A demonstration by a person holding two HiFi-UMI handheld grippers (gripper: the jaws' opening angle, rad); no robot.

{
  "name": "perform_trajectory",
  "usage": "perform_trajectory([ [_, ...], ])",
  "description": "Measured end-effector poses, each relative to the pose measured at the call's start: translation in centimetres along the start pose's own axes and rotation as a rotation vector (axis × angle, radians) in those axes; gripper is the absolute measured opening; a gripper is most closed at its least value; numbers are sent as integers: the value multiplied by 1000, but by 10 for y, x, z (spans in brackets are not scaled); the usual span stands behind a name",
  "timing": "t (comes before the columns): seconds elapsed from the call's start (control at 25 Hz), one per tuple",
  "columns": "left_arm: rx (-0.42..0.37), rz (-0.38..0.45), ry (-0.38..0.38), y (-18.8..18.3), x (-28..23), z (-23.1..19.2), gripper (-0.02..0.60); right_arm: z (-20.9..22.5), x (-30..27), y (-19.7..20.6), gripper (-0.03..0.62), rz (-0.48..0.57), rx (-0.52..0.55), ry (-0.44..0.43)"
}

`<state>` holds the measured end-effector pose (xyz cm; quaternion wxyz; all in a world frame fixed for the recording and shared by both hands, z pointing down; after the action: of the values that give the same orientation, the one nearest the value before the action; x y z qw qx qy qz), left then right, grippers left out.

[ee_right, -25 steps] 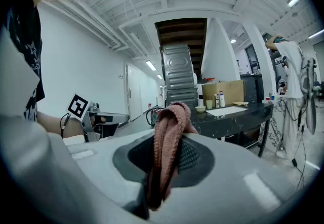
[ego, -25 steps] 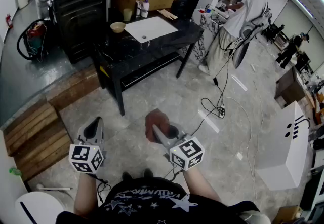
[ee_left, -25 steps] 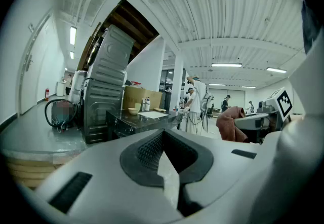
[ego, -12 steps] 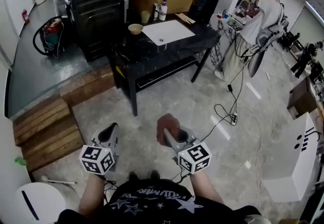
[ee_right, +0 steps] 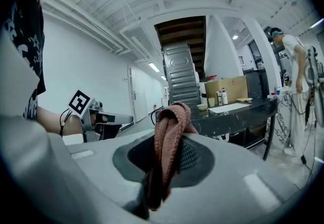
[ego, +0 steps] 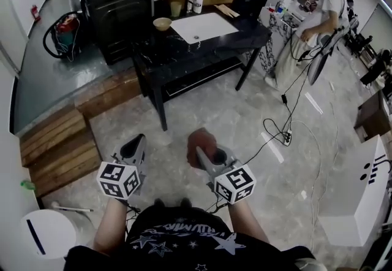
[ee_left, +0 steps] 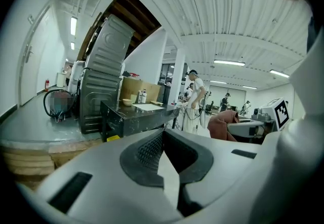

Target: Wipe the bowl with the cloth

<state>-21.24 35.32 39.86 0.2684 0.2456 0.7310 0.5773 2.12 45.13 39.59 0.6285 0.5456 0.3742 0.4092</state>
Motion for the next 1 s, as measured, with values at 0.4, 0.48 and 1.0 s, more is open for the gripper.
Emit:
perform_trajectory([
  [0.4, 76, -2, -95, 22, -6, 24, 9, 37, 17, 13, 60, -35, -19, -45],
  [0.48, 59, -7, -109, 22, -10, 24, 9, 46, 16, 14, 60, -36, -25, -42],
  [1.0, 94, -50, -57, 37, -73, -8, 9, 98, -21, 27, 60, -74, -46, 54],
])
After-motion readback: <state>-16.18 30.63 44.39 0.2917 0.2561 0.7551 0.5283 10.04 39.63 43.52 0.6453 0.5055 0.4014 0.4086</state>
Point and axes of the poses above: the fingertips, and each gripper's own axes: x backward along the fingers, z to its right, y out of its underside, the point moved 7 cm from there along x, backward along the fingers, and after that the axes turned 9 degrees about z, right-handed, at the moved point
